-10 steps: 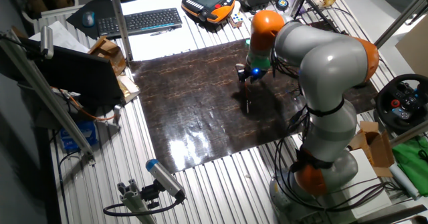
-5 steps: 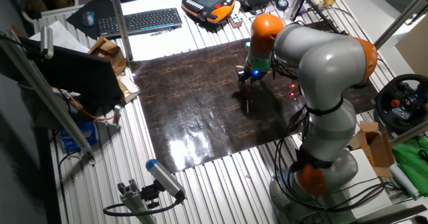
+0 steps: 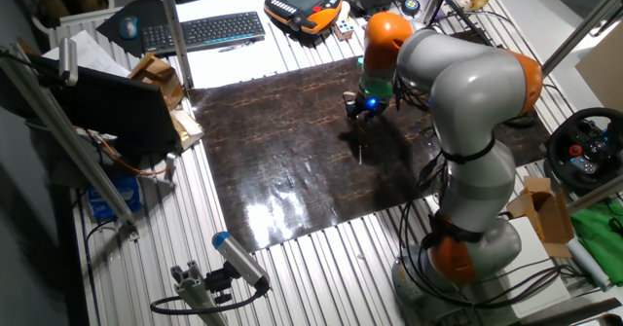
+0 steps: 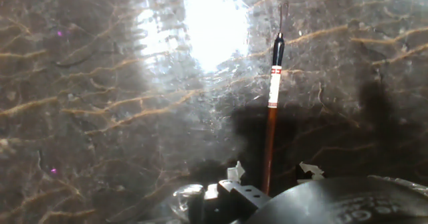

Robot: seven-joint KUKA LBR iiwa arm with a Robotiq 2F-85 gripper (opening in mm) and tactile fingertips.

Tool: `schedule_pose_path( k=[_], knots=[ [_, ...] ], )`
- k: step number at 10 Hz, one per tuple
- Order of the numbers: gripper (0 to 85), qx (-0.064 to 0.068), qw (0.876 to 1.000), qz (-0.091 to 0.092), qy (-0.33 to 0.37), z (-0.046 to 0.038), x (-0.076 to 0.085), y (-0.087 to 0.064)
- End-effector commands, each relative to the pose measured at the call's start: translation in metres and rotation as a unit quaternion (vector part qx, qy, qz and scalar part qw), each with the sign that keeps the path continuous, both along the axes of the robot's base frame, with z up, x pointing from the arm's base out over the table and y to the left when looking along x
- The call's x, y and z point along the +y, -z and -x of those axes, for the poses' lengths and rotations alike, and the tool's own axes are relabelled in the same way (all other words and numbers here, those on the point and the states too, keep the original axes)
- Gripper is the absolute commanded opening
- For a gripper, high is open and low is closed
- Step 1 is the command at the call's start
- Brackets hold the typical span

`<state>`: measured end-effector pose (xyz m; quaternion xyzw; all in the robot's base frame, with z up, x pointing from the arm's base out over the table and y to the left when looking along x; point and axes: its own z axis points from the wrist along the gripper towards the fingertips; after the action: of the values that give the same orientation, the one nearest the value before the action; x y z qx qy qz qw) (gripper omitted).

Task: Place the brush on the pen rack

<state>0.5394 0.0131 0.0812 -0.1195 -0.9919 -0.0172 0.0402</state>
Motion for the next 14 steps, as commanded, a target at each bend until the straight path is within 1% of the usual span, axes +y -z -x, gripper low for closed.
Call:
schedule_pose_path(
  k=[1, 3, 4, 6, 8, 10, 12, 14],
  knots=[
    [43.7, -0.001, 1.000, 0.005, -0.005, -0.0006, 0.000, 0.001],
    [43.7, -0.008, 1.000, 0.009, -0.008, -0.0061, 0.000, 0.012],
    [43.7, -0.011, 1.000, 0.007, -0.010, -0.0071, -0.001, 0.017],
    [43.7, -0.011, 1.000, 0.007, -0.014, -0.0081, -0.005, 0.024],
    [42.7, -0.020, 1.000, 0.005, -0.019, -0.0069, -0.007, 0.034],
    [42.0, -0.026, 0.999, 0.005, -0.020, -0.0050, -0.005, 0.040],
    [41.7, -0.034, 0.999, 0.004, -0.026, -0.0039, -0.004, 0.050],
    [41.3, -0.039, 0.999, 0.004, -0.028, 0.0008, -0.002, 0.056]
  ],
)
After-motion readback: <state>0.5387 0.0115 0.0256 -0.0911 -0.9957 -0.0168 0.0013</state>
